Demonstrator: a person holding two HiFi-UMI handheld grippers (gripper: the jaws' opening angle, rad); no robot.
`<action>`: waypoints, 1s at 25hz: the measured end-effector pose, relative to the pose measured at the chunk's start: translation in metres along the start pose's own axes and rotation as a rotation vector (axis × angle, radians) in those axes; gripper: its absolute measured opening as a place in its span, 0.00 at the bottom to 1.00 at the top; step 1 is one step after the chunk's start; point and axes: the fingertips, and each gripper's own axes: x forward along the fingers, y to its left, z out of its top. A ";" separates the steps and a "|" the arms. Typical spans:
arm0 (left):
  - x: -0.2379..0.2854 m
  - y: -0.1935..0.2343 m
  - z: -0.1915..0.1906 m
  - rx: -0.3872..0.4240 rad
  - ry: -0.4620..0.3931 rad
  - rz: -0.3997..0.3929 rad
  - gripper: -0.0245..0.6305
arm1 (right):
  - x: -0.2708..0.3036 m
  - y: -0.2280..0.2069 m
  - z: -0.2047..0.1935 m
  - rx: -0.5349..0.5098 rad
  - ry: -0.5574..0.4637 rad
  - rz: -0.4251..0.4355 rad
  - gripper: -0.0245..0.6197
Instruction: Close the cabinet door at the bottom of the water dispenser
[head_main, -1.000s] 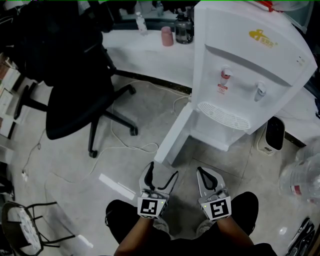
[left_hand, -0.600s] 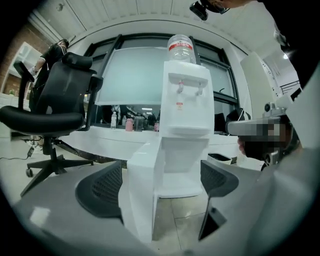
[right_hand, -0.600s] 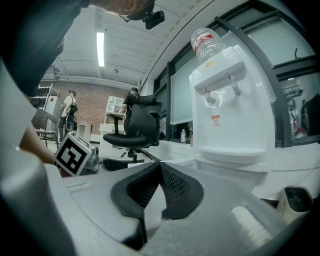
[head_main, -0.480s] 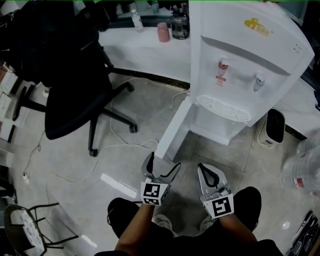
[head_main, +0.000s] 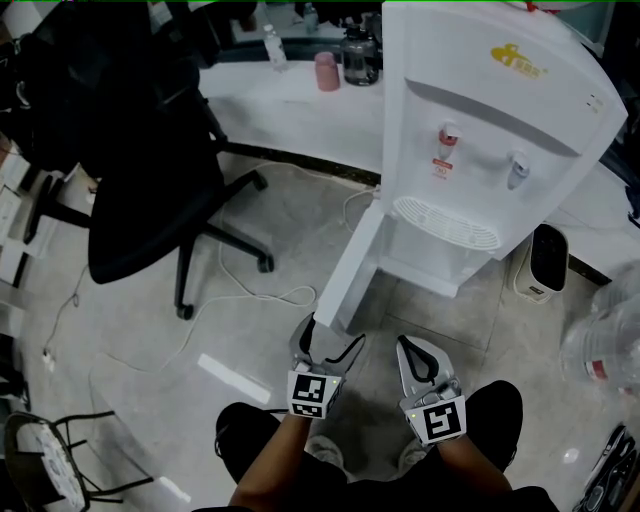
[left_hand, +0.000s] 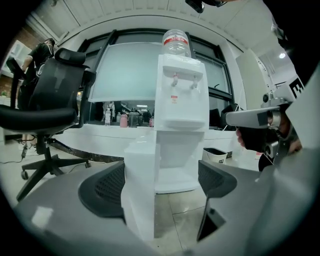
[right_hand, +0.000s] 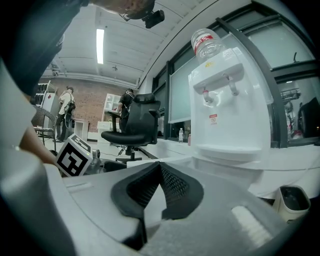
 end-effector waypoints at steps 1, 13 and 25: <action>0.000 -0.003 0.000 0.000 0.000 -0.008 0.77 | 0.000 -0.002 0.001 0.011 -0.004 -0.006 0.04; -0.001 -0.055 -0.001 0.019 -0.001 -0.110 0.72 | -0.003 -0.019 -0.018 0.062 0.043 -0.064 0.04; 0.014 -0.105 0.003 0.045 -0.034 -0.190 0.68 | -0.023 -0.076 -0.002 0.010 0.066 -0.180 0.04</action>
